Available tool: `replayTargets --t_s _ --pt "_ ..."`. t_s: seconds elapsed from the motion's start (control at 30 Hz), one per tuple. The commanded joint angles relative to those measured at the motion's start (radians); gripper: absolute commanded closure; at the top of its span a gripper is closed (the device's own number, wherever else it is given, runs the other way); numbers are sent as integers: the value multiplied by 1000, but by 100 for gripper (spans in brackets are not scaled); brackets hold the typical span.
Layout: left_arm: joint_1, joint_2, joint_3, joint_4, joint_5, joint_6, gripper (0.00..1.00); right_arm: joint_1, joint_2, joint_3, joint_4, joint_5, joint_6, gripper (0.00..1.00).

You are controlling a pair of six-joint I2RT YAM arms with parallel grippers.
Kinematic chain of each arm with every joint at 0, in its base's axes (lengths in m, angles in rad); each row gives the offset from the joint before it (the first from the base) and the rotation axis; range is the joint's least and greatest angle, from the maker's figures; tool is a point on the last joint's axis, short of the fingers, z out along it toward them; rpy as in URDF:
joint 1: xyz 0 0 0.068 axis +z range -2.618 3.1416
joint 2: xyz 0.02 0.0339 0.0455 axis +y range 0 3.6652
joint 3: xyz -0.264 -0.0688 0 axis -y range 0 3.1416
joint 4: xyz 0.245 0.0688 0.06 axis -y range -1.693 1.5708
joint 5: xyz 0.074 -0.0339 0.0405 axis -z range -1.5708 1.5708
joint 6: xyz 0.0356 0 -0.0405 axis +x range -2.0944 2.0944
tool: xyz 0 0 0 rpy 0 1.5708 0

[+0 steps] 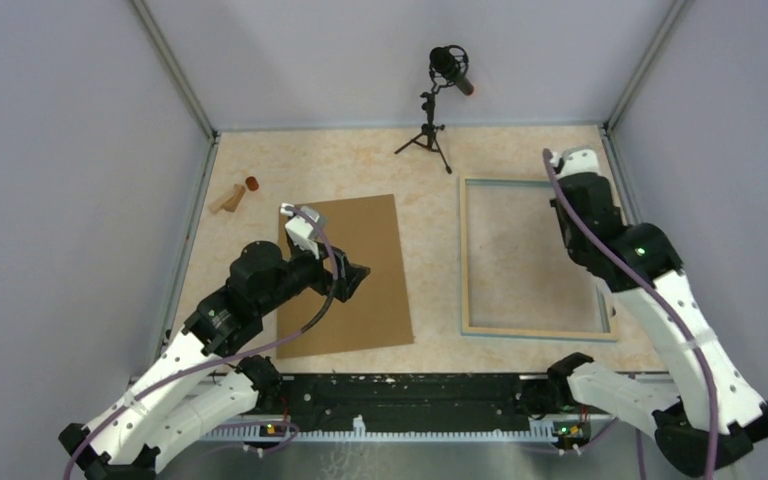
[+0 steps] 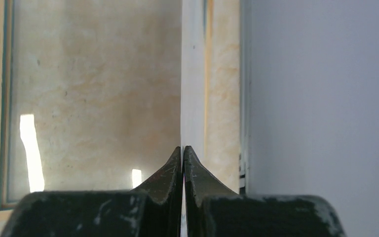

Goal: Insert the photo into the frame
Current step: Turn over the photo from the photo frame.

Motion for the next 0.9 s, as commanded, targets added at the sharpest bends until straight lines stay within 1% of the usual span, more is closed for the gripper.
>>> replayTargets --t_s 0.0,0.1,0.23,0.3,0.43,0.53,0.7,0.87 --pt "-6 -20 -14 15 -27 33 2 4 103 -146 52 -122 218 100" --pt "-12 -17 -13 11 -35 41 2 65 172 -225 92 -132 325 100" --pt "-19 -15 -14 12 -33 44 2 131 292 -261 115 -86 386 100" --pt "-20 -16 -13 12 -34 44 2 141 335 -268 140 -93 396 100" --pt "-20 -14 -14 11 -37 47 1 163 383 -281 230 -160 401 100" --pt "-19 -11 -14 11 -39 49 2 168 415 -284 267 -169 409 100" --pt "-19 -8 -13 11 -36 49 1 168 441 -312 325 -119 407 100" --pt "-19 -5 -15 10 -35 52 2 168 463 -312 320 -54 435 100"
